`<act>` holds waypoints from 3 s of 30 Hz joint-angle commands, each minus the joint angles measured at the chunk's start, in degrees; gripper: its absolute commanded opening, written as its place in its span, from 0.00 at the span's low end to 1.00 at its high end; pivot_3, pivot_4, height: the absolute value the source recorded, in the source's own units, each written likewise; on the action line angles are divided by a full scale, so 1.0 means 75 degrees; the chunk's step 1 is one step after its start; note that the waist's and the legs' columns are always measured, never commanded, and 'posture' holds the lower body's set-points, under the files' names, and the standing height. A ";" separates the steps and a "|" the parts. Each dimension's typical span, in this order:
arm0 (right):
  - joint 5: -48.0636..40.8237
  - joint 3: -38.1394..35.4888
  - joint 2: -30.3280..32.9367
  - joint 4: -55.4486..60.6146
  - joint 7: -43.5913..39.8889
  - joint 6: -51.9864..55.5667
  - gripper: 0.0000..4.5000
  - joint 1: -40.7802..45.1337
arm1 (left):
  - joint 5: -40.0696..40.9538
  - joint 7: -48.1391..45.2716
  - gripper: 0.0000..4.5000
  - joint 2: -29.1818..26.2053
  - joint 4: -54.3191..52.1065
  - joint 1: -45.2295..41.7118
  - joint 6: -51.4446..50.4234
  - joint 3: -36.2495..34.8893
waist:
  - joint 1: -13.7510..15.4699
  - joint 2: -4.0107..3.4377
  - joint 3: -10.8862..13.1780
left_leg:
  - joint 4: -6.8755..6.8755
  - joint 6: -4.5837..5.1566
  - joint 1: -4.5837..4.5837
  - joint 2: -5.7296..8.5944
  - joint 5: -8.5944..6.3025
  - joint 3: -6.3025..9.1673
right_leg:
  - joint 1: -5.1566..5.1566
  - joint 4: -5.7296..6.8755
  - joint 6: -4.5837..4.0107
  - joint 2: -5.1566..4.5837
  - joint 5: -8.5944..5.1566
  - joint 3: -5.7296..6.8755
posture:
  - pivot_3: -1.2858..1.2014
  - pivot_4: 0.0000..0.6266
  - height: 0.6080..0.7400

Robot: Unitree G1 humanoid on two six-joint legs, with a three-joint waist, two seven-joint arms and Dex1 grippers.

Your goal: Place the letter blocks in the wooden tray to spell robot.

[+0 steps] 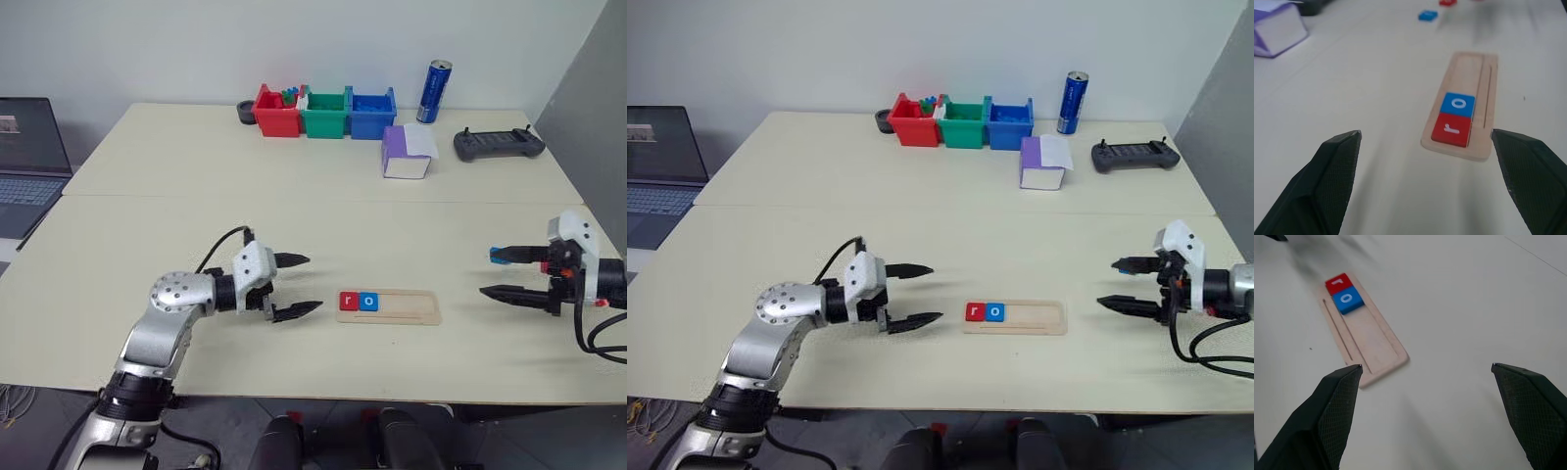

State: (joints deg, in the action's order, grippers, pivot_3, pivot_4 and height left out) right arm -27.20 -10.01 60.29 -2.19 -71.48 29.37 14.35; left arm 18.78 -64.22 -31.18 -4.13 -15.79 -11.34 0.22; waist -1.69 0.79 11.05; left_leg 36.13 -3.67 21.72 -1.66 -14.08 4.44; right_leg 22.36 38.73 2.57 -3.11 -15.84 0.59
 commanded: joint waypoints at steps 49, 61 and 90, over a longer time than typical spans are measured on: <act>0.0704 -0.0815 -0.0056 -0.2597 0.0764 -0.1076 1.00 0.0432 | 0.2564 0.0098 0.99 -0.1065 -0.2211 0.0858 -0.1708 -0.0838 | -0.0020 -0.0003 -0.0002 | -0.0001 0.0000 -0.0010 0.0000 0.0000 -0.0004 | -0.0005 0.0005 0.0002 0.0001 -0.0002 -0.0007 | 0.52 0.24 1.00; 0.1684 -0.0773 -0.0515 -0.4278 0.3077 -0.1127 1.00 0.1669 | 0.2597 0.0119 0.99 -0.1142 -0.2234 0.0966 -0.1781 -0.0786 | -0.0001 -0.0005 -0.0002 | -0.0004 -0.0001 -0.0010 0.0000 0.0000 -0.0009 | -0.0004 0.0001 -0.0017 0.0001 0.0010 -0.0010 | 0.52 0.24 1.00; 0.0832 -0.2851 -0.1450 -0.2013 0.4234 0.0547 1.00 -0.1230 | 0.2743 0.0303 0.99 -0.1067 -0.2283 0.1005 -0.2000 -0.0828 | -0.0042 -0.0009 -0.0004 | -0.0006 0.0009 -0.0009 -0.0001 0.0001 -0.0020 | -0.0011 -0.0029 0.0038 0.0003 0.0018 -0.0023 | 0.52 0.24 1.00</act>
State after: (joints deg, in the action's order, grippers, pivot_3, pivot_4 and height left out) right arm -21.40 -31.15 49.21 -17.30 -40.89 34.39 4.36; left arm 38.43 -61.95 -39.02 -19.88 -7.83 -26.71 -5.25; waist -2.00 0.72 11.02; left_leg 36.08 -3.60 21.66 -1.67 -14.07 4.30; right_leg 22.27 38.50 2.86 -3.09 -15.70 0.42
